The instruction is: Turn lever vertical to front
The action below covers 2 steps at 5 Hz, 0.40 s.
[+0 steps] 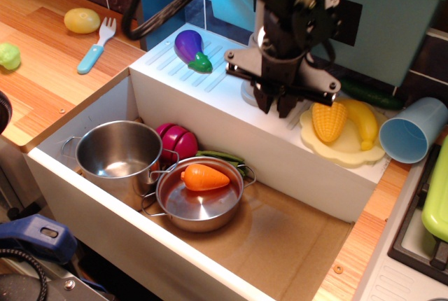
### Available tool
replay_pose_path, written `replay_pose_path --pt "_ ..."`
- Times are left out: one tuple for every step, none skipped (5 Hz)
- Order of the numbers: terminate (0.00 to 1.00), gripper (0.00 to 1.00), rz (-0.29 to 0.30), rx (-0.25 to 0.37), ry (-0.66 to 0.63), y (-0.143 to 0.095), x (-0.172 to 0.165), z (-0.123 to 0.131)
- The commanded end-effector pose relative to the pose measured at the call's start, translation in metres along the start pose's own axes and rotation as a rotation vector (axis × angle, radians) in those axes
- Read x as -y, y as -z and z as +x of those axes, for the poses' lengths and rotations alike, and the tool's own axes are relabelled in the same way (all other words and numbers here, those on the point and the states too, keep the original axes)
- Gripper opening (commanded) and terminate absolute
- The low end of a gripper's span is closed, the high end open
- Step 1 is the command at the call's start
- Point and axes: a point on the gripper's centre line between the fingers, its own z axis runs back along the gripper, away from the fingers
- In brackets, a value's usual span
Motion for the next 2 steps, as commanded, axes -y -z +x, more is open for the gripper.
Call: replay_pose_path --pt "0.00 1.00 -0.001 0.007 -0.017 0.0144 -0.0094 -0.0178" --pt "1.00 1.00 -0.001 0.007 -0.017 0.0144 -0.0094 -0.0178"
